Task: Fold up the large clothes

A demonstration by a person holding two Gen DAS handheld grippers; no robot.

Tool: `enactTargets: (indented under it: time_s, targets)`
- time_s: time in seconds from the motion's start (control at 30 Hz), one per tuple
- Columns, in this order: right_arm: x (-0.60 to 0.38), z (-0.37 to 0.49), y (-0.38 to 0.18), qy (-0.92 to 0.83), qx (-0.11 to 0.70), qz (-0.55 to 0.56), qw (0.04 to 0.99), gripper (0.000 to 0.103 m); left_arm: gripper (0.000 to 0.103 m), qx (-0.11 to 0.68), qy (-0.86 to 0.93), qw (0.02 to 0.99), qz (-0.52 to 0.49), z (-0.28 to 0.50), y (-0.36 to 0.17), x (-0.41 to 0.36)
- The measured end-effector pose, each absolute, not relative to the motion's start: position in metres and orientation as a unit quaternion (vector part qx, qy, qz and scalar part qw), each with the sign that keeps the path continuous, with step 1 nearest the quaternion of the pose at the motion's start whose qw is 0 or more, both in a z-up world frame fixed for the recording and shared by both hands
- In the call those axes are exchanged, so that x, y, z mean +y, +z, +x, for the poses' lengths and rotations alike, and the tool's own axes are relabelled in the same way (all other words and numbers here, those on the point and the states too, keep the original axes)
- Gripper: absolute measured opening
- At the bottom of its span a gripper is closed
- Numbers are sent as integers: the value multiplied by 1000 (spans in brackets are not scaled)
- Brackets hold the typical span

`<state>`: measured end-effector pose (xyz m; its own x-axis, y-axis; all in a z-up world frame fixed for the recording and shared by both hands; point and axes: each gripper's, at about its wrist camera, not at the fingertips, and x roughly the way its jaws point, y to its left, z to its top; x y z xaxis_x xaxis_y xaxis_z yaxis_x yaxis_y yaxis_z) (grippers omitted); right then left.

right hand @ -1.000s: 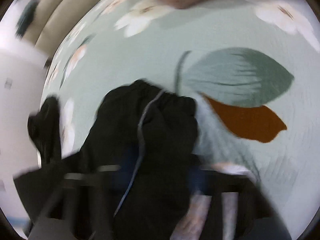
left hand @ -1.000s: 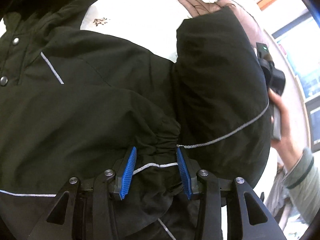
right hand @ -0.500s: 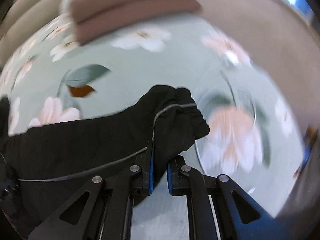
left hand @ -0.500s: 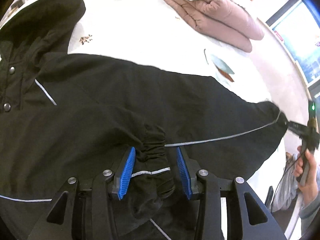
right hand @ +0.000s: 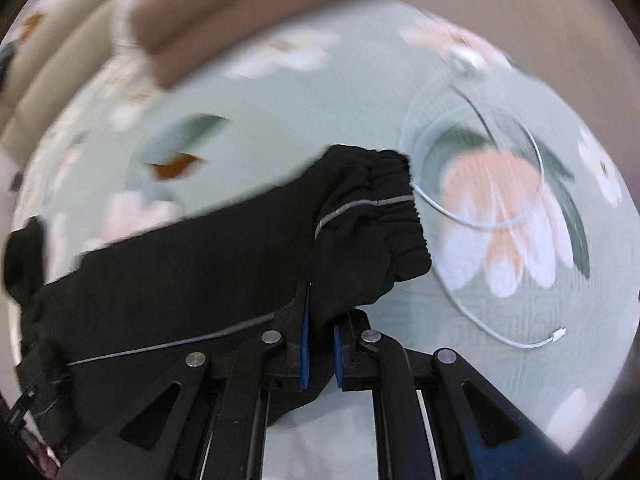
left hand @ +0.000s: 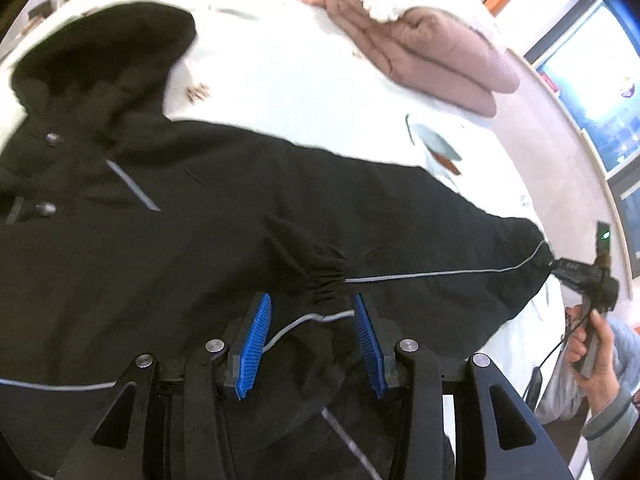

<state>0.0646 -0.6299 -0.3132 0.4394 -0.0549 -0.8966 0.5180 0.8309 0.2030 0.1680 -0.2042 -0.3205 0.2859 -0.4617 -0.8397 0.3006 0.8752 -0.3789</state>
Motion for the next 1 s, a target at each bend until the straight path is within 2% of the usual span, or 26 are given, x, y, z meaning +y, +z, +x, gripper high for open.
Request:
enactTargets:
  time_s: [0.23,0.47,0.87,0.93,1.0]
  targets:
    - [-479,102,-235,-66,453,150,876,12,44,529,-201,821,-77,143,-283,-115]
    - [-300,135,-216,66,445,98,888,12,44,527,-162,831,-77,118,-272,-14]
    - [-30,154,-278,239,503,96,825,12,44,532,-82,834,-122,87,-285,139]
    - [4,159,-306,241,526,77,812,20,44,534,-74,833,-125,83,-291,157]
    - [30,167,-337,231,565,57,790,33,44,537,-68,831,-129,80,-298,169]
